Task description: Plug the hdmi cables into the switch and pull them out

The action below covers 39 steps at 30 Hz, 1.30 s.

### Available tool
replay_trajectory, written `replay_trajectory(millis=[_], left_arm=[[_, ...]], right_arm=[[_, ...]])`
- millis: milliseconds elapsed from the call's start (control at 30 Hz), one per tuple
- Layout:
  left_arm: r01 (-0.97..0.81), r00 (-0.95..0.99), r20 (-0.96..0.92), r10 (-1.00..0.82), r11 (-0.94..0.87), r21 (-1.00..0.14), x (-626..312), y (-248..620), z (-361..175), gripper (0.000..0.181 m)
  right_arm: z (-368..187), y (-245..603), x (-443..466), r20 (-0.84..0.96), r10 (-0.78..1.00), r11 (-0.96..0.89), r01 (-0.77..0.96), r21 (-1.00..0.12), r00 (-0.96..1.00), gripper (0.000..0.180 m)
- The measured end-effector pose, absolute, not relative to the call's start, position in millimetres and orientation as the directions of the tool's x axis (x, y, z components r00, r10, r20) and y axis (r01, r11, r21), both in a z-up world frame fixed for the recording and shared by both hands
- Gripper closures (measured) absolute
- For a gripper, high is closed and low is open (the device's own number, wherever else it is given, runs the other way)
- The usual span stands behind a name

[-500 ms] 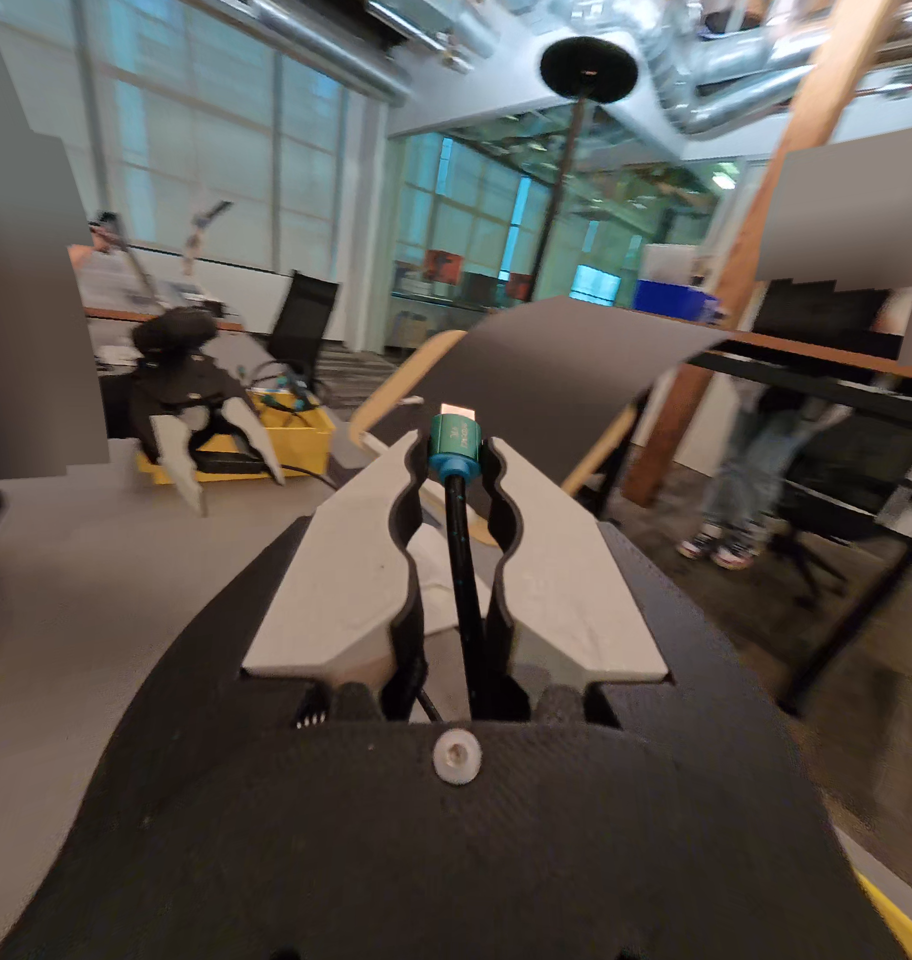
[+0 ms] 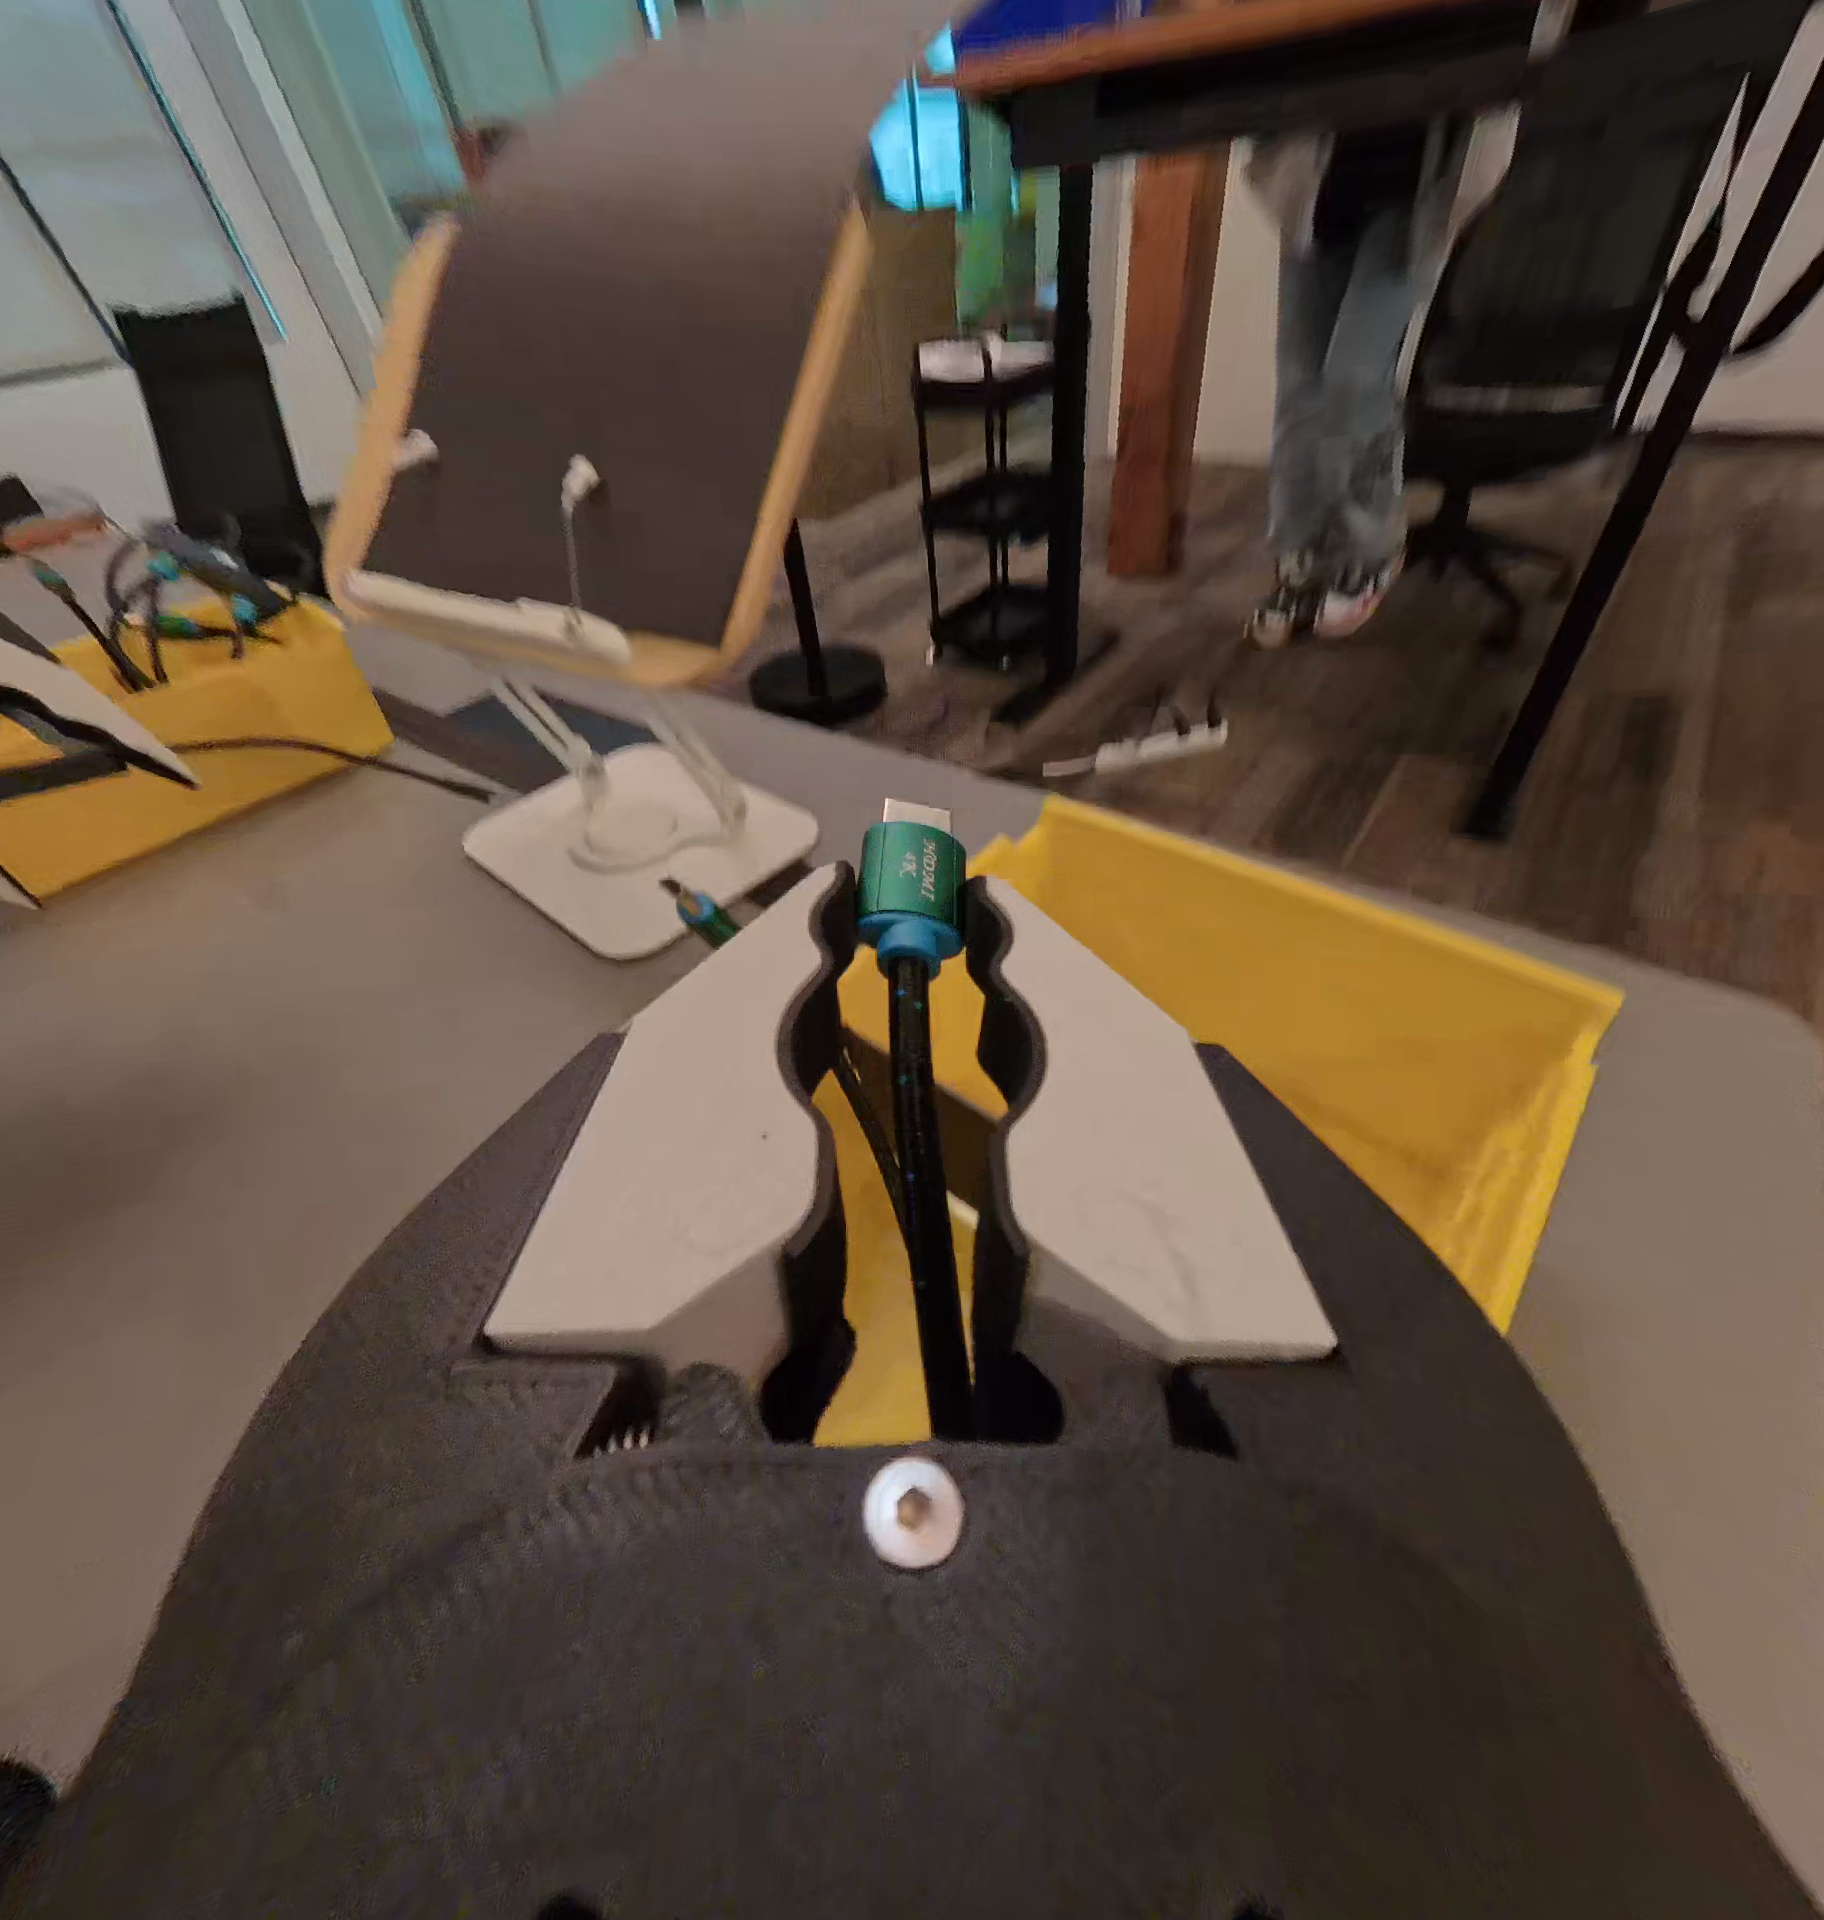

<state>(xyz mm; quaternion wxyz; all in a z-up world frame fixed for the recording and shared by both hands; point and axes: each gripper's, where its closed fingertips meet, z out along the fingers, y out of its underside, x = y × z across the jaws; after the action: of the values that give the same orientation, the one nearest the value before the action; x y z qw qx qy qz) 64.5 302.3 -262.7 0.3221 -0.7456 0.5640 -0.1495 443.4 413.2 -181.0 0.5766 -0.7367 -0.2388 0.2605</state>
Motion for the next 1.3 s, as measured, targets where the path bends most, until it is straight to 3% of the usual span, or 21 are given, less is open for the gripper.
replay_trajectory(millis=[200, 567, 767, 833, 933, 1033, 1167, 1300], left_arm=[[-0.753, 0.315, -0.129, -0.940, -0.165, -0.638, 63, 301, -268, 0.105], [-0.759, 0.312, -0.122, -0.942, -0.169, -0.629, 63, 299, -271, 0.105], [-0.761, 0.309, -0.125, -0.943, -0.167, -0.627, 63, 298, -270, 0.105], [-0.758, 0.312, -0.123, -0.942, -0.169, -0.630, 62, 298, -270, 0.105], [-0.757, 0.315, -0.122, -0.941, -0.172, -0.630, 61, 298, -270, 0.105], [-0.757, 0.316, -0.124, -0.941, -0.171, -0.631, 61, 298, -270, 0.105], [-0.752, 0.321, -0.133, -0.938, -0.166, -0.638, 63, 299, -267, 0.105], [-0.738, 0.334, -0.163, -0.928, -0.150, -0.658, 65, 302, -259, 0.105]], right_arm=[[-248, 416, 438, -0.125, 0.627, -0.461, 0.236, -0.855, 0.769, 0.161], [-331, 421, 463, 0.158, 0.604, -0.607, 0.580, -0.544, 0.781, 0.161], [-349, 413, 464, 0.172, 0.614, -0.661, 0.621, -0.420, 0.770, 0.141], [-346, 413, 466, 0.178, 0.610, -0.658, 0.619, -0.430, 0.772, 0.134], [-338, 413, 467, 0.183, 0.600, -0.650, 0.608, -0.456, 0.779, 0.104], [-326, 412, 467, 0.198, 0.599, -0.630, 0.609, -0.482, 0.776, 0.094], [-302, 413, 472, 0.255, 0.568, -0.602, 0.606, -0.519, 0.783, 0.090], [-257, 414, 460, 0.312, 0.547, -0.505, 0.604, -0.617, 0.777, 0.101]])
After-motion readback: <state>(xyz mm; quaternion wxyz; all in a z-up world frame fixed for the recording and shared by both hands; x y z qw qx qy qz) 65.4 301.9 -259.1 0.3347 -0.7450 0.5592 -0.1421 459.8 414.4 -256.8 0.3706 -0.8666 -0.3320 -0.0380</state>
